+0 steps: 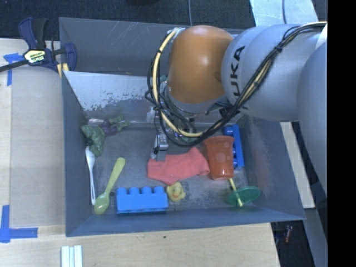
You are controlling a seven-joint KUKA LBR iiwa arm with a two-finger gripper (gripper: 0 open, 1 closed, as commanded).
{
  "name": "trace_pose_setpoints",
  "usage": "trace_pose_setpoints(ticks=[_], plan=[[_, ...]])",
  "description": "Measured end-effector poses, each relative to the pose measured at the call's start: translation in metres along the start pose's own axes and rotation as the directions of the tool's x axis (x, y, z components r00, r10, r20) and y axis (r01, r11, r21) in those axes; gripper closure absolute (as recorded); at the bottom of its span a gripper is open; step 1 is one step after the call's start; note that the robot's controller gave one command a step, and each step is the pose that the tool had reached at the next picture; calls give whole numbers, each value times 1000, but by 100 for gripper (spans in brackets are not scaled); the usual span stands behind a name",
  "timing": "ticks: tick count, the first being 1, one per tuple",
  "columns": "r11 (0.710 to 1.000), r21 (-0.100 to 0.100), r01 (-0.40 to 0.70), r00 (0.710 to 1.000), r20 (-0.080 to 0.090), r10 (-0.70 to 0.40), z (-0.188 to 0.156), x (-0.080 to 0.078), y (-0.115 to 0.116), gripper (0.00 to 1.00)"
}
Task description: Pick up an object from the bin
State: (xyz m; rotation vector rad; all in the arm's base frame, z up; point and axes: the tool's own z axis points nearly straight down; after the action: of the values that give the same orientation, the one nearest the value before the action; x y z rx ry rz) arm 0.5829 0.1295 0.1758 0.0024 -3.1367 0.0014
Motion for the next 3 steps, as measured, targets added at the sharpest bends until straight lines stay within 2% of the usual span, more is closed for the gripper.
trace_pose_setpoints(ticks=[1, 2, 3], plan=[[1000, -2, -2, 1000, 8, 2, -4, -2, 0, 0], [1000, -2, 25, 1000, 14, -25, 56, -10, -24, 0], [999, -6, -44, 999, 19, 44, 108, 16, -51, 0]])
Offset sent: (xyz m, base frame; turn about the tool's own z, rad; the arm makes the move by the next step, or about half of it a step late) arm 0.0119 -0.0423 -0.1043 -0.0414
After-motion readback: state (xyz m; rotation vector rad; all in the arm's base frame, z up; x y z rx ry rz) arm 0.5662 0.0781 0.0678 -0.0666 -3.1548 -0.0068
